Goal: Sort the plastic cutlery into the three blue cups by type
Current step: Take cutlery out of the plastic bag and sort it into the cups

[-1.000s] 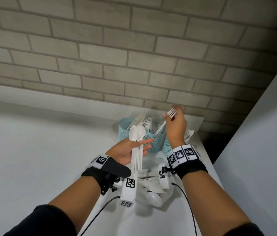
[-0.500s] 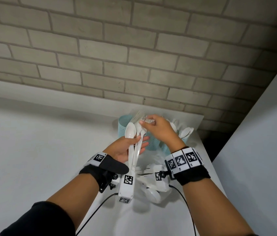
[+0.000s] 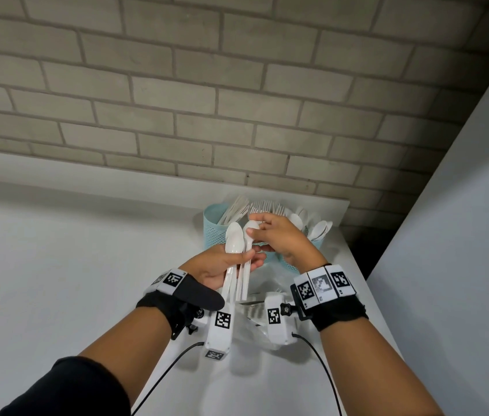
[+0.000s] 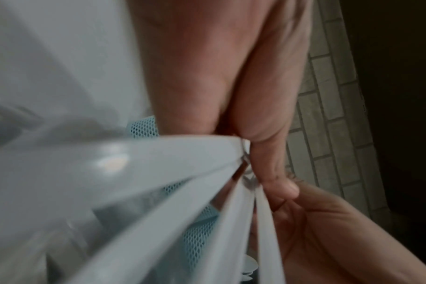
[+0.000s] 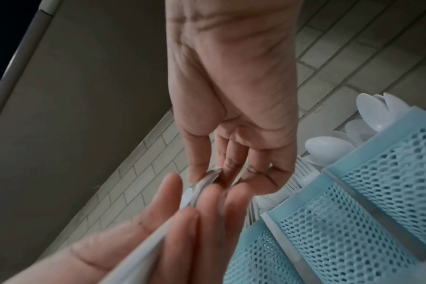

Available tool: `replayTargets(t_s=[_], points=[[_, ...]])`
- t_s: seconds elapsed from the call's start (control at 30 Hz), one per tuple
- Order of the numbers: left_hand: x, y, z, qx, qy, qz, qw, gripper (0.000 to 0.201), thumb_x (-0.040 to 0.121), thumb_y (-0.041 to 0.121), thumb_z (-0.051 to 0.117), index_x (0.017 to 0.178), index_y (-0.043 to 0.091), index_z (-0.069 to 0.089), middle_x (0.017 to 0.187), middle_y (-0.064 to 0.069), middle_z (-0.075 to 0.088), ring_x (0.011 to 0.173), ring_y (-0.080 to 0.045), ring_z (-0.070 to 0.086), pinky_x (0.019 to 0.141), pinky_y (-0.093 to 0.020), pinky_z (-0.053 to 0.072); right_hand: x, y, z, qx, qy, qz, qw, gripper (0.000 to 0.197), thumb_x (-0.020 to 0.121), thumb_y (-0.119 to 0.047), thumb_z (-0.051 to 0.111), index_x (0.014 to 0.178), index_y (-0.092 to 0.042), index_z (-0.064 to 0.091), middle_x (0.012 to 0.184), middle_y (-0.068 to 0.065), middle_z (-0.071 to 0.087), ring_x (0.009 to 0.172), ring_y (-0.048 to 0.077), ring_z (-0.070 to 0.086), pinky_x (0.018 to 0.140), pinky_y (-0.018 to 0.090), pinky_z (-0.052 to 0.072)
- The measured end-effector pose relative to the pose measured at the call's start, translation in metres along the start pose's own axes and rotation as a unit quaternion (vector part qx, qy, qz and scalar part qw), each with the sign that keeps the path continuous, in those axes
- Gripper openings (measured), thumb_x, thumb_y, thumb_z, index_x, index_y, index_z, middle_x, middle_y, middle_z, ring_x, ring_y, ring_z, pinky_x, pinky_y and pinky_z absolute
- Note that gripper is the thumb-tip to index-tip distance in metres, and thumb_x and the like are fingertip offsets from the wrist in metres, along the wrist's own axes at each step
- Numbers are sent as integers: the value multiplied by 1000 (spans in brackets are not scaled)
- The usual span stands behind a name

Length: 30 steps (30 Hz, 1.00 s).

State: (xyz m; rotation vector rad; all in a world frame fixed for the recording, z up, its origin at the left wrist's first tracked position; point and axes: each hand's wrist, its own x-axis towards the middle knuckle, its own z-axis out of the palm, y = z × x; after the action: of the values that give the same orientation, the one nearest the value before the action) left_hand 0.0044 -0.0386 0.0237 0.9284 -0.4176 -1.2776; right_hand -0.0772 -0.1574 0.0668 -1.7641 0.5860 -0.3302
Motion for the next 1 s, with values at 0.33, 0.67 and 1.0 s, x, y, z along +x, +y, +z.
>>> replayTargets(t_s=[0.33, 0.67, 1.0], points=[[0, 2, 8, 97, -33, -16, 995, 16, 93, -2, 45, 100, 2, 59, 79, -8, 69, 76, -19, 72, 74, -29, 59, -8, -2, 8, -40, -68, -1, 997, 52, 76, -14, 76, 123, -12, 52, 111, 7, 65, 103, 19, 63, 88, 30, 53], [9, -6, 6, 124, -6, -77, 989, 11, 92, 5, 53, 95, 3, 64, 85, -10, 73, 80, -17, 70, 87, -31, 53, -1, 0, 15, 14, 55, 20, 998, 17, 83, 3, 63, 96, -9, 61, 97, 11, 62, 90, 28, 62, 86, 44, 53], [0, -9, 5, -62, 22, -75, 995, 51, 88, 52, 44, 99, 5, 60, 74, -7, 69, 59, -13, 68, 56, -22, 58, 0, -1, -4, 86, 210, -92, 970, 17, 88, 1, 55, 97, -14, 56, 88, -1, 61, 88, 20, 59, 83, 37, 50]])
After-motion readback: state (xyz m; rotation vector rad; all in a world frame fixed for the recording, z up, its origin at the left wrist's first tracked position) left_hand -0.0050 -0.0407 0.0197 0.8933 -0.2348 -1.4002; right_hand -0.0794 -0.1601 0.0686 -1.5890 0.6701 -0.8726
